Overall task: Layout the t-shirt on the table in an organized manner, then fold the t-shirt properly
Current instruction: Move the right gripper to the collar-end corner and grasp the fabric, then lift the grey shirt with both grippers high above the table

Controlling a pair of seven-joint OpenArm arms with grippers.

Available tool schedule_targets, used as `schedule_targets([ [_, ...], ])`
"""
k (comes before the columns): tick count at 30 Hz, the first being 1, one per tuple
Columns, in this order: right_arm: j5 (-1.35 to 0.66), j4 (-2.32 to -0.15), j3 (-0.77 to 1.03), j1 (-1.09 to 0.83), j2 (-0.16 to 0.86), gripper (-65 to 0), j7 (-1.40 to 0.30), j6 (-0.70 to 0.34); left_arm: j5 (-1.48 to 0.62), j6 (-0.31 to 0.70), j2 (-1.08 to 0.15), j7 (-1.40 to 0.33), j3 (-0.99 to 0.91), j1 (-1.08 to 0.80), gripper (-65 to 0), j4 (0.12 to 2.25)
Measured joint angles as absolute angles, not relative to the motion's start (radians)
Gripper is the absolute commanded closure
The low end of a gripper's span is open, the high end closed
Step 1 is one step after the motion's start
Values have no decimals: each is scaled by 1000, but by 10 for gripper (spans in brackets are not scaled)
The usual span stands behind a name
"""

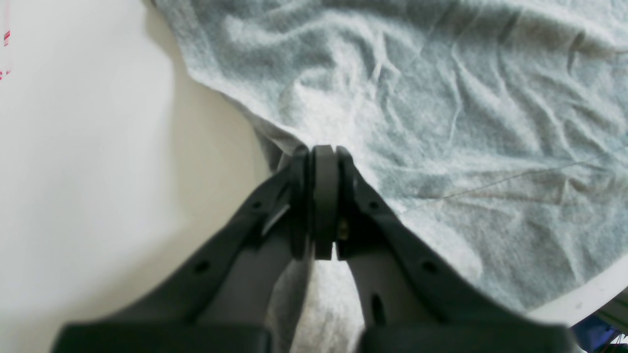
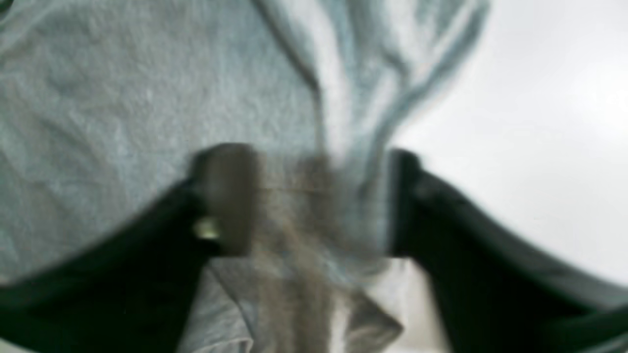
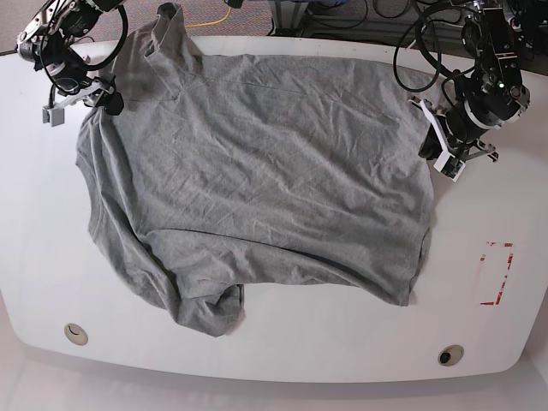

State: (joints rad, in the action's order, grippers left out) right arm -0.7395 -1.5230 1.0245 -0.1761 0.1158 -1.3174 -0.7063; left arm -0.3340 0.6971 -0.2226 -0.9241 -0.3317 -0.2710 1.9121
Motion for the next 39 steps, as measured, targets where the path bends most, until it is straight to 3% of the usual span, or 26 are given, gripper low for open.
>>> schedule_targets([
  [5,-736,-1520,1010,-178,110,-62,-1333,-703,-334,697,-222,-924,-332,-271,0,1912],
  [12,-742,-1518,1007,-181,110,-168,-1337,-700,-334,697,-222,-924,-332,-282,0,1912],
  [14,-749,-1519,1007,-182,110,-149,-1336,-700,-334,697,-222,-924,-332,-289,0,1912],
  [20,-737,-1519,1008,-183,112,0,-1336,-700,-335,697,-222,-924,-332,-313,0,1912],
  [29,-729,-1539,1006,-187,114,0,-1344,-699,-336,697,-222,-924,-332,-314,0,1913],
  [39,-696,-1732,1003,-187,118,0,-1389,-699,-337,697,-221,-928,-336,-282,0,1913],
])
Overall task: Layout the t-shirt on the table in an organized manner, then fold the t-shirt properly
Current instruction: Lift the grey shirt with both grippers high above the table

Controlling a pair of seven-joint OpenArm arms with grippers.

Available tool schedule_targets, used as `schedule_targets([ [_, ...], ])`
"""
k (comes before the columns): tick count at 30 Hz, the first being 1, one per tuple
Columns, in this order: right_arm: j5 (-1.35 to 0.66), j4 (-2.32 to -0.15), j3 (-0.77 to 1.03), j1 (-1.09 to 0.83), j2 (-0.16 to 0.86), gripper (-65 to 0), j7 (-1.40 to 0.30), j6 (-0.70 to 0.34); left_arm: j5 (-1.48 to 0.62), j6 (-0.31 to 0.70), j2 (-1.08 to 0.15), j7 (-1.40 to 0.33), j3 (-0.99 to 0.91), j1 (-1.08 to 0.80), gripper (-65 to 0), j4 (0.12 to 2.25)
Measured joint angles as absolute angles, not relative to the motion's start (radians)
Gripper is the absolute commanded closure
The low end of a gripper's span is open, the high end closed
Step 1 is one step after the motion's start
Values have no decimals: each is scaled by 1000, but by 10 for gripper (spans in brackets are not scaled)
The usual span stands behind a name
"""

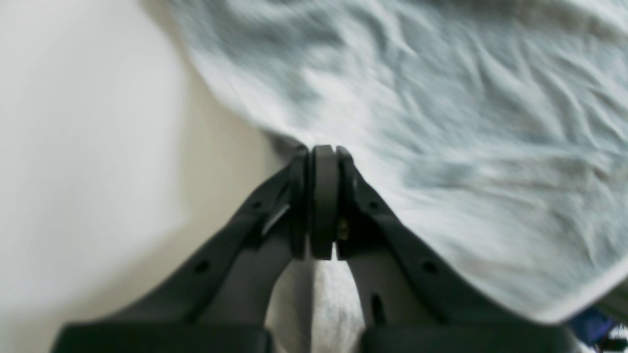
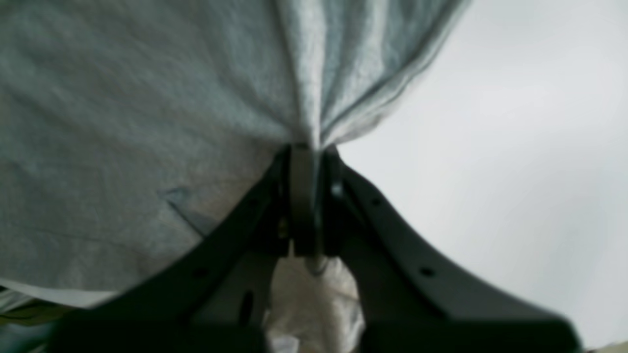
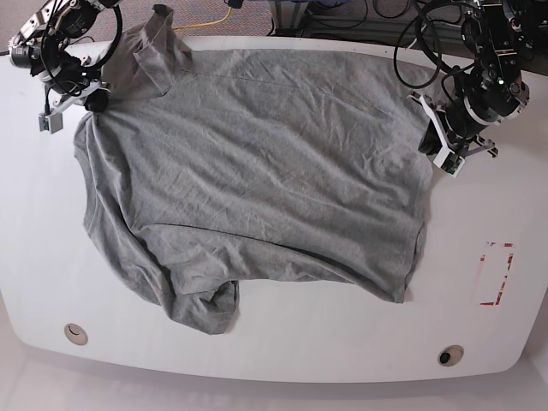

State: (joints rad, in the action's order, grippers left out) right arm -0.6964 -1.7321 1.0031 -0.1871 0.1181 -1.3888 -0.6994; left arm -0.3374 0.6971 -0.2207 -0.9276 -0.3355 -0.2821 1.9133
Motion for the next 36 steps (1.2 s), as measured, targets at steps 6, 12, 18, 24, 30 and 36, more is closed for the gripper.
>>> schedule_targets([
  [6,-701,-1811,1001,-149,145,0,-1417,-698,-336,697,-212,-929,-375,-199,0,1914],
  [12,-702,-1849,965,-112,176,0,-1418,-699,-339,698,-191,-925,-378,-80,0,1915],
  [18,-696,-1909,921,-64,205,0,-1418,-699,-337,700,-193,-928,-377,36,0,1915],
  [24,-706,-1927,885,28,241,0,-1418,-699,-336,701,-195,-929,-377,156,0,1915],
  [30,-703,-1930,838,115,286,0,-1418,-699,-335,700,-195,-927,-373,281,0,1915],
  [36,-702,-1930,793,207,302,0,-1419,-699,-334,701,-194,-928,-373,385,0,1915],
])
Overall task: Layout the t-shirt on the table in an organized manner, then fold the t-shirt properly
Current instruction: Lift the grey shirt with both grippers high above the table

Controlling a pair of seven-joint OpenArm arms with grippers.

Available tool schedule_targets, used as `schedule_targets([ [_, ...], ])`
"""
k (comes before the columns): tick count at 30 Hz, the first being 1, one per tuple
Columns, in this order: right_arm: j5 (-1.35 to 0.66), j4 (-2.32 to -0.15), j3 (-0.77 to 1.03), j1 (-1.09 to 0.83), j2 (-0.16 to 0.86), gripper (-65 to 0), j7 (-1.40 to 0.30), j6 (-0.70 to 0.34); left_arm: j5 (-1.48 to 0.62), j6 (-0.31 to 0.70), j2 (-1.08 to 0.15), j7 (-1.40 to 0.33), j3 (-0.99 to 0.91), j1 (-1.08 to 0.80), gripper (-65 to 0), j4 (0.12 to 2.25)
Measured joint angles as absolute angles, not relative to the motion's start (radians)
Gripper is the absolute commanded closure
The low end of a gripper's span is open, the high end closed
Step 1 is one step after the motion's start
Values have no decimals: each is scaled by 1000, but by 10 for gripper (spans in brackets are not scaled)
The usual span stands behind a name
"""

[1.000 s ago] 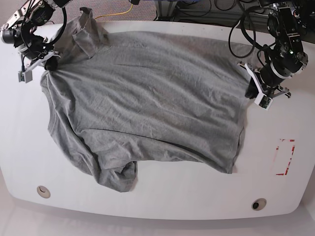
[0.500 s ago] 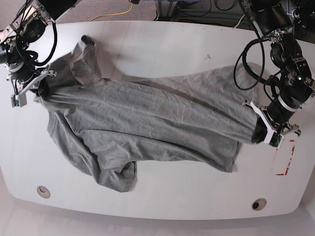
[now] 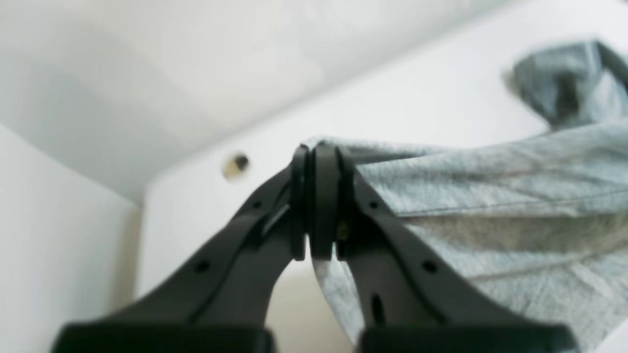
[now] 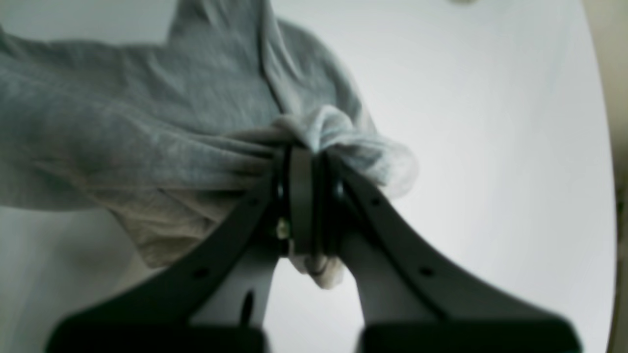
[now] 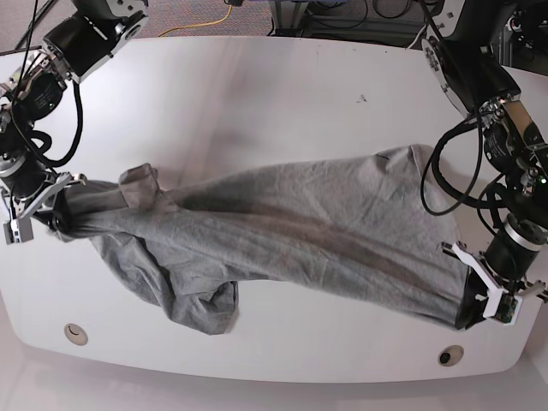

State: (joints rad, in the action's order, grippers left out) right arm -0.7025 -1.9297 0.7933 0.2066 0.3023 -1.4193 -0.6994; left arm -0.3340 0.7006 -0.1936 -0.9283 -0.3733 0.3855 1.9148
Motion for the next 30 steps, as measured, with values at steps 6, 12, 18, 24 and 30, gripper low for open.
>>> schedule_targets([
  [6,-702,-1879,703,348,349,0,-1418,-699,-331,701,-195,-928,-334,500,0,1914],
  [12,-698,-1761,641,499,381,0,-1420,-698,-335,707,-192,-933,-315,621,0,1913],
  [18,-688,-1636,561,653,422,0,-1408,-697,-336,704,-197,-926,-293,754,0,1864],
  [24,-696,-1509,469,785,455,0,-1376,-699,-334,708,-198,-936,-287,866,0,1740],
  [30,-691,-1399,400,887,482,0,-1316,-698,-329,705,-237,-935,-290,978,0,1637],
])
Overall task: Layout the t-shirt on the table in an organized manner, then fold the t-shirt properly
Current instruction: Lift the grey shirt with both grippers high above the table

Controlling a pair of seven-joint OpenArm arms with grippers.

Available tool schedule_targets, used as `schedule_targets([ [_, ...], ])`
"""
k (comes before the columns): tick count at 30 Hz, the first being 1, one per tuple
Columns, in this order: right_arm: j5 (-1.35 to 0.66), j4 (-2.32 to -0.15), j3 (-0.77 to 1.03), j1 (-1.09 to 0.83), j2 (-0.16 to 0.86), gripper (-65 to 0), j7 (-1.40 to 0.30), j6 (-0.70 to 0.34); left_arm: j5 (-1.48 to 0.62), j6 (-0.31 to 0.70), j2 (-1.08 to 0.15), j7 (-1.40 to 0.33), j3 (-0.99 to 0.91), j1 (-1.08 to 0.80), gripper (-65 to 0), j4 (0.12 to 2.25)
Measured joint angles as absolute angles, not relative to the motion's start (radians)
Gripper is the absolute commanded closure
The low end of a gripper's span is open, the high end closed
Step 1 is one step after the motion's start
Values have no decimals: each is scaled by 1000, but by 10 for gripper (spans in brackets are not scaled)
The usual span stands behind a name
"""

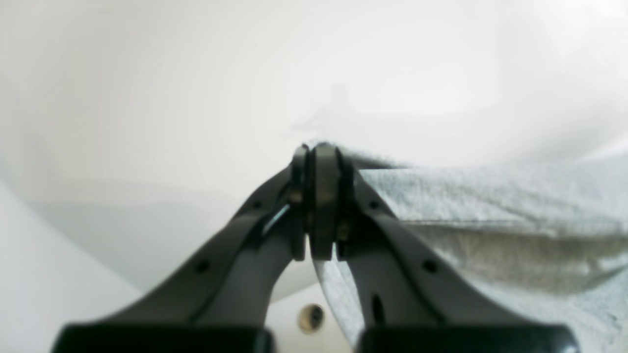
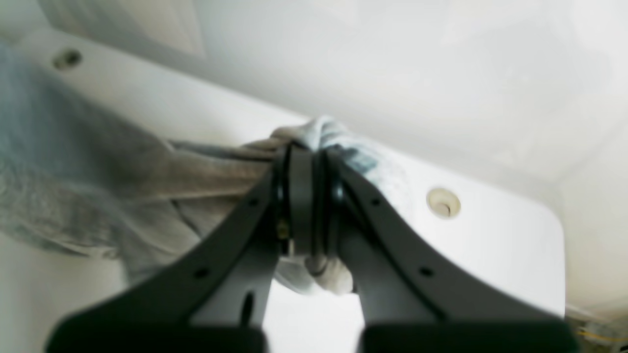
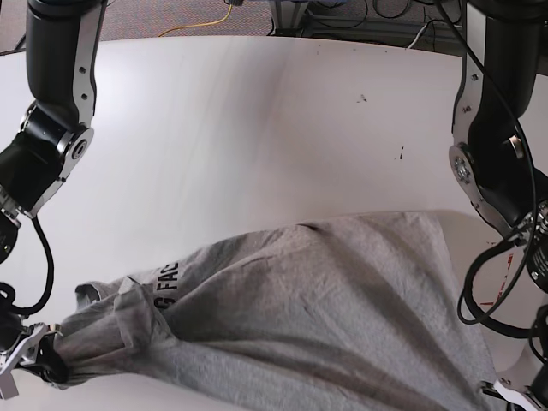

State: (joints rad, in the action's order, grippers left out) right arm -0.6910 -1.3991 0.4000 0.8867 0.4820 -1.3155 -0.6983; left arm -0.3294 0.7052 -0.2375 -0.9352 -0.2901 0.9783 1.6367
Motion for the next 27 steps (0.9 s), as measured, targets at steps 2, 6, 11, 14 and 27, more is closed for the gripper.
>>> schedule_targets([
  [2,-690,-1356,354,924,500,0,-1295,-699,-329,703,-242,-934,-293,1021,0,1600],
  [6,-698,-1274,293,999,517,0,-1232,-701,-330,701,-243,-935,-291,1096,0,1544],
  [11,-696,-1162,257,1097,536,0,-1223,-699,-338,705,-241,-935,-286,1155,0,1533],
  [14,-685,-1113,208,1153,560,0,-1201,-699,-332,705,-242,-936,-287,1206,0,1517],
  [27,-718,-1071,87,1265,598,0,-1169,-699,-337,701,-225,-944,-229,1261,0,1449],
])
